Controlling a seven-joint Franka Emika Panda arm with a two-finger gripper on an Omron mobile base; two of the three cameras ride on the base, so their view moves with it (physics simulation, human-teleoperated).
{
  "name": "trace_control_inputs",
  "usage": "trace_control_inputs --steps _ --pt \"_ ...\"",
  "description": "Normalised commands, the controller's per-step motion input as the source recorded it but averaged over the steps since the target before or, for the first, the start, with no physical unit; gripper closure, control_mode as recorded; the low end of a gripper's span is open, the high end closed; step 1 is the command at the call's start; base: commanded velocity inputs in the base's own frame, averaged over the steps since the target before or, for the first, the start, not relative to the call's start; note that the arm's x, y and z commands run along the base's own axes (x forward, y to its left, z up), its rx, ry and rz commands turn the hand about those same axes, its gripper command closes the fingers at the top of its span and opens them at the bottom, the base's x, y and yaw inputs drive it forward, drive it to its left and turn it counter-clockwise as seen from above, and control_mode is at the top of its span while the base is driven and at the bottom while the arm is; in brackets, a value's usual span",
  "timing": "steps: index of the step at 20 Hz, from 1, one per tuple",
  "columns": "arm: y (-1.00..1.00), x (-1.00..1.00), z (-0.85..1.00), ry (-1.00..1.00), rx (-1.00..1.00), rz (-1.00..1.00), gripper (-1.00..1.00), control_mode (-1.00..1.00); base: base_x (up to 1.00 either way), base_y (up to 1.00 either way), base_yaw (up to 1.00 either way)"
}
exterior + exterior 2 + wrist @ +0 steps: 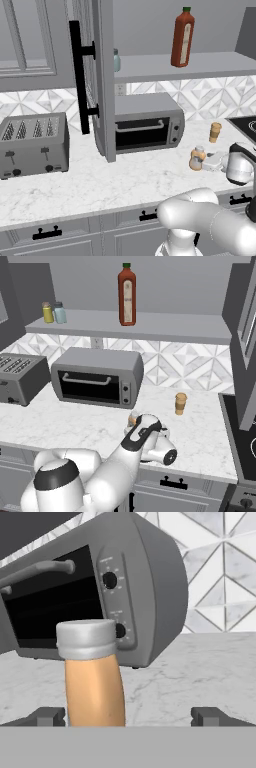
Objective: Put the shaker and condiment bottle from the counter next to their counterparts in the cabinet.
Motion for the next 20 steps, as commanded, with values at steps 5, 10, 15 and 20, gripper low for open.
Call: trace_control_inputs --steps 5,10,15,20 --pt "0.4 0.0 -0.09 0.02 -0.03 0.01 1.0 -1.0 0.0 0.0 0.0" --pt "0.38 0.02 0.0 0.0 -0.02 0.06 1.0 -1.0 0.0 0.0 0.0" --pt "-0.12 0.36 0.37 0.1 0.0 0.0 1.0 -1.0 0.0 0.0 0.0" --pt "-0.11 -0.05 0.72 -0.02 0.0 -0.05 1.0 -1.0 0.0 0.0 0.0"
